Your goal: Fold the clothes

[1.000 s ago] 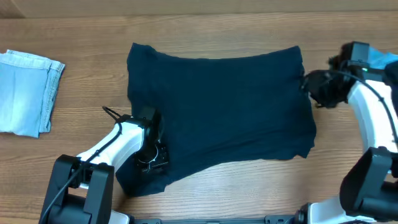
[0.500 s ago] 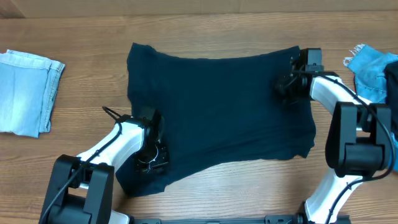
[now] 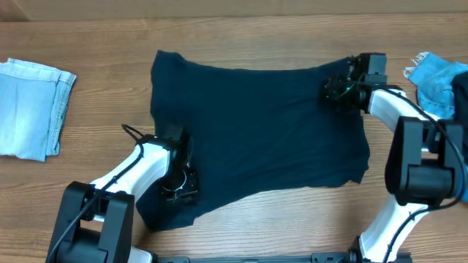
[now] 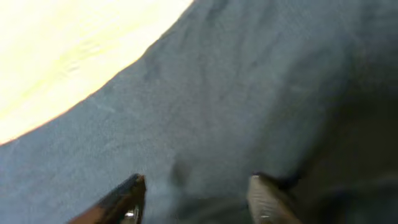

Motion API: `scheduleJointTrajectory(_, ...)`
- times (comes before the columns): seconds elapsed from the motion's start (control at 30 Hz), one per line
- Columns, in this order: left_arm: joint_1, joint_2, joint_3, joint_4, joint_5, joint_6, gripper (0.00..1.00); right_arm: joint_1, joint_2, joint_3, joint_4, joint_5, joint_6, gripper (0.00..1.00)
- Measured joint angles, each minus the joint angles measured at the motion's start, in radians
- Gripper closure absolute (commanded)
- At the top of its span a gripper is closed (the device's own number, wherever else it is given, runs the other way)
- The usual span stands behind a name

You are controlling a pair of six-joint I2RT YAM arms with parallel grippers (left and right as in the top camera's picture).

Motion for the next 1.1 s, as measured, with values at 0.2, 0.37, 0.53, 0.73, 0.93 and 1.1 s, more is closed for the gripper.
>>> scheduleJointTrajectory(0.2,0.000,-0.023,0.180,-0.054,-0.108,0.078,0.52,-0.061,-0.166,-0.001,-0.088,-0.016,-0.024,0.28)
scheduleJointTrajectory(0.37,0.001,-0.149,0.309,0.056,-0.203,0.145,0.49,-0.066,-0.275,0.006,-0.335,-0.045,-0.008,0.35)
scheduleJointTrajectory(0.53,0.014,-0.113,0.326,0.291,-0.261,0.245,0.61,-0.036,-0.276,-0.002,-0.652,-0.046,0.010,0.42)
scheduleJointTrajectory(0.73,0.043,0.137,0.332,0.568,-0.260,0.351,0.68,0.002,-0.275,-0.017,-0.797,-0.041,0.020,0.55)
scheduleJointTrajectory(0.93,0.047,0.281,0.330,0.668,-0.261,0.397,0.72,0.002,-0.275,-0.133,-0.769,-0.034,0.019,0.59)
scheduleJointTrajectory(1.1,0.091,0.334,0.330,0.760,-0.253,0.407,0.82,0.002,-0.275,-0.156,-0.774,-0.034,-0.031,0.58)
